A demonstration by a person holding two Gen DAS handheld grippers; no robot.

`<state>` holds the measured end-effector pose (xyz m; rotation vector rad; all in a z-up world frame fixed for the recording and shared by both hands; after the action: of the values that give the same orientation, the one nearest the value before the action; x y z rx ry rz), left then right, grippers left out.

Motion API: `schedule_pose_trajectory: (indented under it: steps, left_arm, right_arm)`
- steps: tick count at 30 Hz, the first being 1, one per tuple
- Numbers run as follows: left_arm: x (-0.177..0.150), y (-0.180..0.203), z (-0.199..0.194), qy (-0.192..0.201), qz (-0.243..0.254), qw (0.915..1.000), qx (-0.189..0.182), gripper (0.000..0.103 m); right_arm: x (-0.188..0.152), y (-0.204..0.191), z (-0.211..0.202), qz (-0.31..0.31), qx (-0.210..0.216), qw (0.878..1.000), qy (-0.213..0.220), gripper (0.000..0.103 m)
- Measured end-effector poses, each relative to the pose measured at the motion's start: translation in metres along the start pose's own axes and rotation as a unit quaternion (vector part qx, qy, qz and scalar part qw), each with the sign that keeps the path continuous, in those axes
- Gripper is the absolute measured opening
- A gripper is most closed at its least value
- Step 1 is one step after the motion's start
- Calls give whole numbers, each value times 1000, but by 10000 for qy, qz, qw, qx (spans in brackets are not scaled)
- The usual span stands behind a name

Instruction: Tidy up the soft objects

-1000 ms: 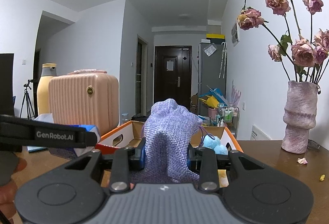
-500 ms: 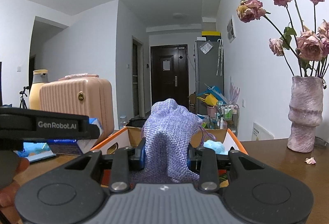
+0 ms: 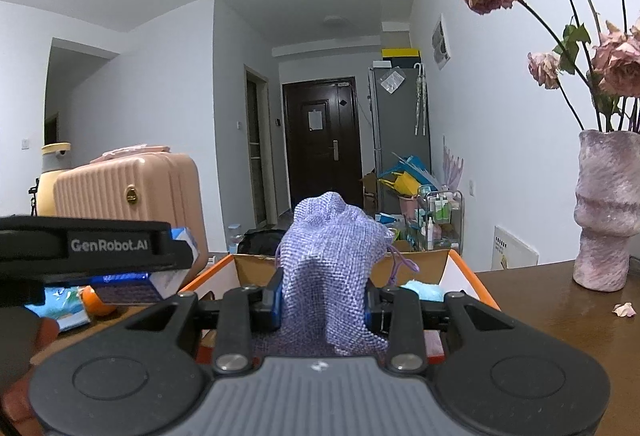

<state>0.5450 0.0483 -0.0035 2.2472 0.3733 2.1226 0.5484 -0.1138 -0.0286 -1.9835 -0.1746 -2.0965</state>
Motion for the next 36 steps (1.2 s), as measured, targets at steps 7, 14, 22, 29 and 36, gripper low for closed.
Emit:
schedule_pose_trajectory:
  steps: [7, 14, 22, 29, 36]
  left_arm:
    - [0, 4, 16, -8, 12, 10000, 10, 75]
    - [-2, 10, 36, 0, 56, 10000, 24, 75]
    - [-6, 14, 56, -6, 124, 9999, 84, 75]
    - [-9, 15, 74, -15, 198, 9997, 121, 75]
    - [-13, 14, 89, -28, 321, 9993, 183, 75]
  right_arm:
    - [-4, 5, 22, -24, -85, 9999, -52, 33]
    - [-6, 9, 40, -41, -136, 9999, -80, 33]
    - [-11, 12, 57, -72, -206, 9996, -180, 33]
    - [-16, 11, 69, -86, -362, 9988, -302, 33]
    - [-22, 15, 82, -120, -452, 9978, -461, 33]
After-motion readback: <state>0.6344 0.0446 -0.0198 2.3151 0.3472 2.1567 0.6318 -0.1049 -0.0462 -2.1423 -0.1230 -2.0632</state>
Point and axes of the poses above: each gripper's, at about its wrist camera, not at the fingertips, and z roughly the way its jaws point, y to its right, x to its top, the point moved 7 cm from there along z, roughly the way its jaws point, and after that the axes turned 15 degrees about y, right-handed, at the moved point
